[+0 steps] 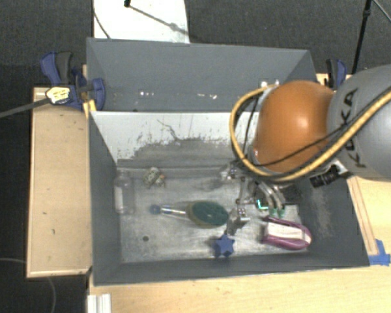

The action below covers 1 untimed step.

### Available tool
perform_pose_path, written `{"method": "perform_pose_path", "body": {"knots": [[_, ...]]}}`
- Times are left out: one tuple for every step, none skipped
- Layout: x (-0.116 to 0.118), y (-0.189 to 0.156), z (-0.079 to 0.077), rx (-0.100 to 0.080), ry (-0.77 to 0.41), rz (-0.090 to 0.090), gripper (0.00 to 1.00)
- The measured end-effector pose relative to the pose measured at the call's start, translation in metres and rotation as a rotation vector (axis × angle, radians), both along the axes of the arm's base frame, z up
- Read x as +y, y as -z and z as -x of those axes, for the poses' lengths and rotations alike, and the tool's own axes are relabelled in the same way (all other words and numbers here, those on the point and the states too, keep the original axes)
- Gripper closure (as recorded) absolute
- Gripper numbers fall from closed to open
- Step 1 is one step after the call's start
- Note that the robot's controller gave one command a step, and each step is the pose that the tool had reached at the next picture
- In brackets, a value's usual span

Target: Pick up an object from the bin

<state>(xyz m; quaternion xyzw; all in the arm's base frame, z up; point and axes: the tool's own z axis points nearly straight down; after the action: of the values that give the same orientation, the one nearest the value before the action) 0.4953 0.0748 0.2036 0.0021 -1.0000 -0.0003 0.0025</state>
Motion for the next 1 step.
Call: {"method": "perform_pose_path", "body": {"knots": [[0.022,0.1341,-0.0606,-0.009,0.047,-0.002,0.0]]}}
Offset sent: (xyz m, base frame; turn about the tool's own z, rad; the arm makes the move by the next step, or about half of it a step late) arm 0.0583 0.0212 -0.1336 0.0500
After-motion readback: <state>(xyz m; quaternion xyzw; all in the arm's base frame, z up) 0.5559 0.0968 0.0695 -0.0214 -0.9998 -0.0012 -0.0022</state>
